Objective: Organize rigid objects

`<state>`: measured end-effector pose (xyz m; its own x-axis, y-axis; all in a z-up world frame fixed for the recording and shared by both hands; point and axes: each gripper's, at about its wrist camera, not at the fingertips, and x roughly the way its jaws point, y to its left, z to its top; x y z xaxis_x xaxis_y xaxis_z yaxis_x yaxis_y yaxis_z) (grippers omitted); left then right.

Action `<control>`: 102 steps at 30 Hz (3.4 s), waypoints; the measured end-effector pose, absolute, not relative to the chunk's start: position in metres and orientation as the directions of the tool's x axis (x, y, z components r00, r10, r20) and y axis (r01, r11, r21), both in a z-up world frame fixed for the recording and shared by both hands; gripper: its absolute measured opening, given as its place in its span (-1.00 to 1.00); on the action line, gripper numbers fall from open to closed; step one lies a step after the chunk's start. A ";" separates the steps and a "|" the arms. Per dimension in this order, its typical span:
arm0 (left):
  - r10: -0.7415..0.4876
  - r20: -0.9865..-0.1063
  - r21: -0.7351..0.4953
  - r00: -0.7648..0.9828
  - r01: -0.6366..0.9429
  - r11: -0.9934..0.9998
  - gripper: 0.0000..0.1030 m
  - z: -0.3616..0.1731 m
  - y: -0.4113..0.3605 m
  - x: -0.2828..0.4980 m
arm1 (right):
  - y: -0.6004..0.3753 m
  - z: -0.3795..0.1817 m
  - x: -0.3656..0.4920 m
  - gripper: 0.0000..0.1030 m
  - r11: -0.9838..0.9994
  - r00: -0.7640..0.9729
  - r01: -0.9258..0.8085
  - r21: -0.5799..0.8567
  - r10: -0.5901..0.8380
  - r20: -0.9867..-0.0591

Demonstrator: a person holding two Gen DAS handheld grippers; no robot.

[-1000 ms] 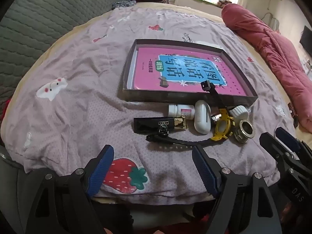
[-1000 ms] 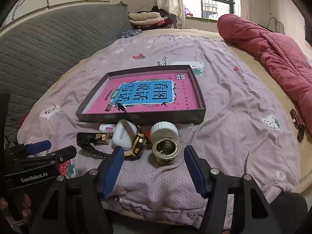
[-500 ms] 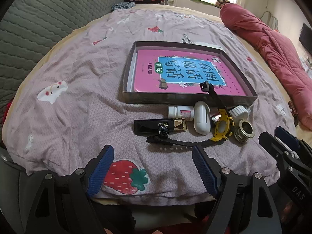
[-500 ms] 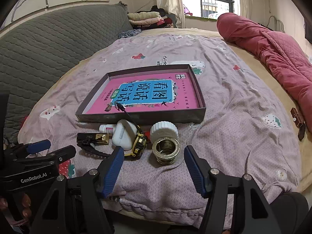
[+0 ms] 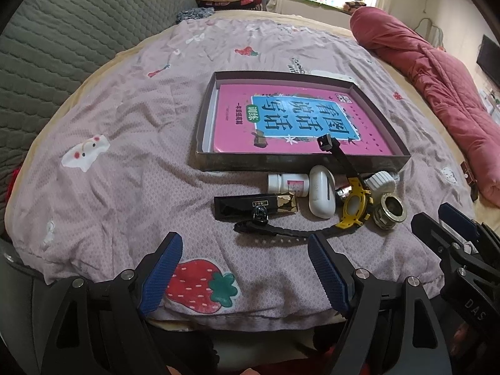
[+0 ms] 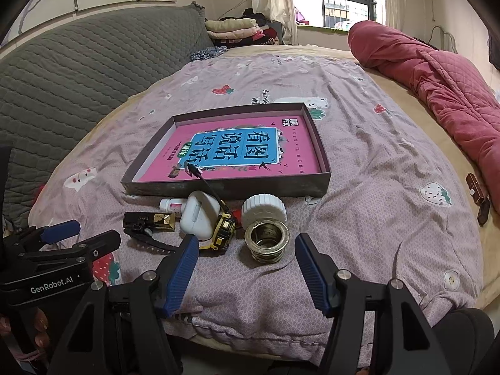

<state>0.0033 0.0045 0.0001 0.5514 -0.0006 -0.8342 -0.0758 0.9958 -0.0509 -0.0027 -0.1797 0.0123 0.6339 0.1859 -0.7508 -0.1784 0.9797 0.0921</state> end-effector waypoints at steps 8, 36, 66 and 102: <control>-0.001 -0.835 -0.052 0.551 -0.076 0.996 0.62 0.000 0.005 0.003 | -0.180 0.012 -0.003 0.23 0.980 0.635 -0.179 0.092 0.187 -0.750; 0.009 -0.838 -0.047 0.546 -0.088 0.995 0.62 -0.005 0.017 0.009 | -0.182 0.012 -0.002 0.23 0.981 0.635 -0.169 0.093 0.181 -0.751; 0.002 -0.847 0.109 0.531 0.169 0.980 0.62 -0.041 0.003 0.063 | -0.197 -0.010 0.019 0.23 0.986 0.596 -0.130 0.104 0.162 -0.787; -0.106 -0.929 0.061 0.354 0.428 0.902 -0.24 -0.063 -0.024 0.096 | -0.197 -0.042 0.038 0.23 0.986 0.520 -0.146 0.077 0.143 -0.842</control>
<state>0.0962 -0.0242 -0.0627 0.3541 -0.1056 -0.9292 0.4279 0.9018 0.0605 0.0378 -0.1970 -0.0420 0.5198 0.1429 -0.8422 -0.1462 0.9862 0.0770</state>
